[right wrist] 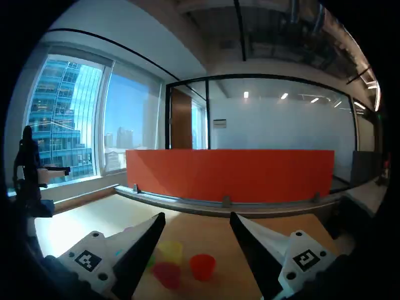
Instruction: Pour water
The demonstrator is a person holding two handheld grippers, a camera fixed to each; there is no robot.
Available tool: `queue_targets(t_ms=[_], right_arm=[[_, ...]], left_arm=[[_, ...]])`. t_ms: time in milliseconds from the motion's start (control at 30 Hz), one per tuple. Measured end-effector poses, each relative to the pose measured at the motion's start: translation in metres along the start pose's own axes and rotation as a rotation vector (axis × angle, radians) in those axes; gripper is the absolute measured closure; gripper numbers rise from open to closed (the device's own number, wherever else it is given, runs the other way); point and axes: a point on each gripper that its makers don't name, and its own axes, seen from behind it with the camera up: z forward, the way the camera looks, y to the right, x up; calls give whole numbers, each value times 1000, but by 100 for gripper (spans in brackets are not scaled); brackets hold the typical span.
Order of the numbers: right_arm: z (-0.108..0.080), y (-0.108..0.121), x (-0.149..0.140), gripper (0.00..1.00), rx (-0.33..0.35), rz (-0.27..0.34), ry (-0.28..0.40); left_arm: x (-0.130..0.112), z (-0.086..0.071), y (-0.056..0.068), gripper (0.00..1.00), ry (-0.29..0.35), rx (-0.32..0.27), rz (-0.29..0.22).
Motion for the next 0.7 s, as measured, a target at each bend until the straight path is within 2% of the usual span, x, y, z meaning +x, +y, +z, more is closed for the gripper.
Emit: queue_targets(t_ms=[167, 300, 467, 700], right_arm=[[2, -22, 6, 0, 98, -1, -3], [2, -39, 9, 0, 179, 0, -8], [4, -49, 5, 0, 229, -11, -27], [6, -64, 4, 0, 281, -36, -51]], left_arm=[[-1, 0, 16, 14, -12, -67, 8], [-2, -2, 26, 14, -14, -125, -5], [-5, -2, 31, 14, -22, -165, 0], [-15, -5, 41, 14, -50, -220, 37]])
